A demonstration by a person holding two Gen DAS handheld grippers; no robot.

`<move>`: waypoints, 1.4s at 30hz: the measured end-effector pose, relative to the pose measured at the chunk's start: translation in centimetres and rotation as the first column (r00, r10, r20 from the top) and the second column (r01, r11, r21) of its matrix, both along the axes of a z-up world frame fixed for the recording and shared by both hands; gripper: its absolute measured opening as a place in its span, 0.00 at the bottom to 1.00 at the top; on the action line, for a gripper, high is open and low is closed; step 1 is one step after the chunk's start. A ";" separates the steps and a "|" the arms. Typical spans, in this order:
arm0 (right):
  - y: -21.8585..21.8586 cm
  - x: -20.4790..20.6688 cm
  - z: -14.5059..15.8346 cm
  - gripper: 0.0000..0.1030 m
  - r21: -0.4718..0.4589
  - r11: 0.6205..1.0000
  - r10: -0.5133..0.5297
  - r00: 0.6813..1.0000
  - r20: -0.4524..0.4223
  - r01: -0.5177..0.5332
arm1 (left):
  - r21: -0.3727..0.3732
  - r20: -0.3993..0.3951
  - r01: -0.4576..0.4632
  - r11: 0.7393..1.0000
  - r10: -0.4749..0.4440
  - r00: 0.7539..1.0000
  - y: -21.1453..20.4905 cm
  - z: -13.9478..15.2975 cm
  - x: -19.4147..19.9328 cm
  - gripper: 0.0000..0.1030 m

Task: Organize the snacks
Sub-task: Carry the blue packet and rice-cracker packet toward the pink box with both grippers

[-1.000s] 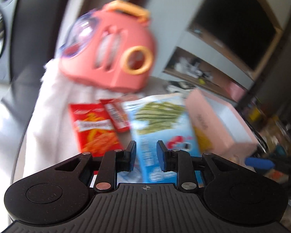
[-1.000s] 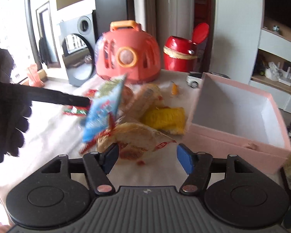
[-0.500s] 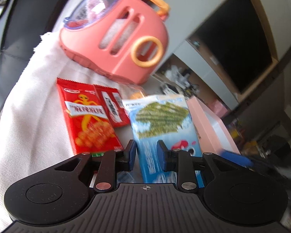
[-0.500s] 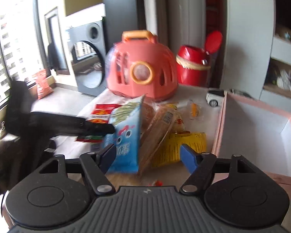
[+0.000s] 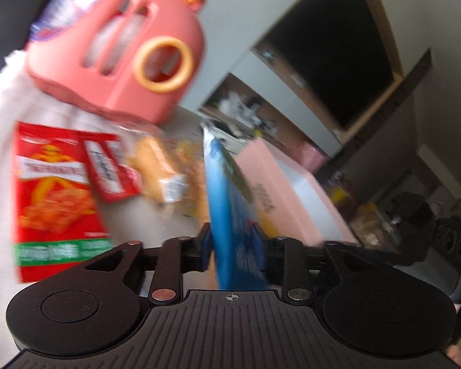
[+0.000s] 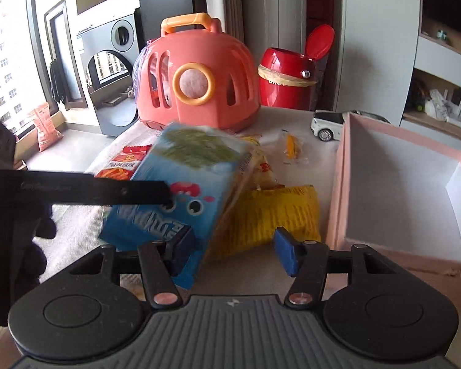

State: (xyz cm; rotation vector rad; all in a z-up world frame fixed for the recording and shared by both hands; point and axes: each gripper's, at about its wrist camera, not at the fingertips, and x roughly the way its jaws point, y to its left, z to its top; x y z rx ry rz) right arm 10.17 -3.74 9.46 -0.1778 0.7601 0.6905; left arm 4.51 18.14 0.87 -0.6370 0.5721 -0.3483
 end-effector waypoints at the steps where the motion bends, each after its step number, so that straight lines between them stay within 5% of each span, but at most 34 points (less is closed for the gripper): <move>1: -0.3 -0.3 0.0 0.57 -0.003 1.000 0.006 1.000 -0.001 -0.006 | -0.011 0.005 0.017 1.000 -0.017 1.000 -0.3 0.1 0.1 0.19; 8: -2.7 -3.0 -0.5 0.65 0.009 0.999 0.032 0.999 -0.019 -0.032 | 0.042 -0.002 0.016 0.999 -0.016 1.000 -1.7 0.9 -1.4 0.17; 15: -4.8 -5.0 -0.2 0.68 0.063 0.998 0.017 0.999 -0.035 -0.014 | 0.061 0.017 -0.065 0.996 0.064 0.998 0.4 3.4 -8.9 0.16; 21: -3.5 -7.3 -0.4 0.69 0.082 0.992 0.100 0.993 -0.062 -0.095 | 0.077 -0.076 -0.067 0.995 0.073 0.994 1.5 3.0 -14.0 0.16; 27: -0.4 -7.4 -2.1 0.79 0.027 0.995 0.096 0.992 -0.085 -0.094 | 0.075 -0.119 -0.120 0.990 0.128 0.985 2.2 1.2 -14.3 0.16; 30: -0.7 -6.7 -2.8 0.83 0.101 0.993 0.081 0.987 -0.141 -0.067 | 0.049 -0.135 -0.119 0.992 0.125 0.983 2.0 0.2 -13.3 0.17; 35: -1.4 -6.8 -2.6 0.83 0.106 0.990 0.109 0.984 -0.141 -0.094 | 0.014 -0.149 -0.095 0.995 0.096 0.984 1.5 -0.9 -12.5 0.17; 42: -5.0 -7.0 -1.8 0.63 0.096 0.991 0.104 0.981 -0.162 -0.089 | 0.026 -0.123 -0.019 0.999 0.022 0.992 -0.7 -0.7 -12.4 0.17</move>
